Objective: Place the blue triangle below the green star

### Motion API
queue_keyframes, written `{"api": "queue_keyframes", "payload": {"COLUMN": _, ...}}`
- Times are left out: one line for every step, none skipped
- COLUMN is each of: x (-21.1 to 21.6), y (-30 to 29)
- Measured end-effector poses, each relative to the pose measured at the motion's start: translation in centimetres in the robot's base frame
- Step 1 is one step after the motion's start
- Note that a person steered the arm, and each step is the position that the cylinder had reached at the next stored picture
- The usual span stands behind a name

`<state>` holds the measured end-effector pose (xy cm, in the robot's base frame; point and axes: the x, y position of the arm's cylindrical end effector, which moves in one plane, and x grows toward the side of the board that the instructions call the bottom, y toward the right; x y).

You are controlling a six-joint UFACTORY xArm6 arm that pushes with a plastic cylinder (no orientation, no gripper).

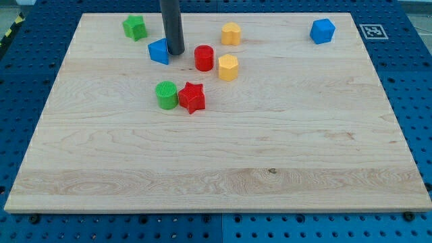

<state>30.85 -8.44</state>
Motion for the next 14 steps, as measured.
{"api": "queue_keyframes", "payload": {"x": 0.0, "y": -2.5}}
{"api": "queue_keyframes", "payload": {"x": 2.1, "y": -6.3}}
{"api": "queue_keyframes", "payload": {"x": 3.8, "y": -7.5}}
{"api": "queue_keyframes", "payload": {"x": 2.3, "y": -7.7}}
{"api": "queue_keyframes", "payload": {"x": 0.4, "y": -8.7}}
{"api": "queue_keyframes", "payload": {"x": 0.2, "y": -11.5}}
{"api": "queue_keyframes", "payload": {"x": 2.4, "y": -12.4}}
{"api": "queue_keyframes", "payload": {"x": 5.2, "y": -12.4}}
{"api": "queue_keyframes", "payload": {"x": 4.7, "y": -12.8}}
{"api": "queue_keyframes", "payload": {"x": 1.5, "y": -12.5}}
{"api": "queue_keyframes", "payload": {"x": 1.9, "y": -10.1}}
{"api": "queue_keyframes", "payload": {"x": 5.4, "y": -10.2}}
{"api": "queue_keyframes", "payload": {"x": 6.4, "y": -11.0}}
{"api": "queue_keyframes", "payload": {"x": 4.7, "y": -10.9}}
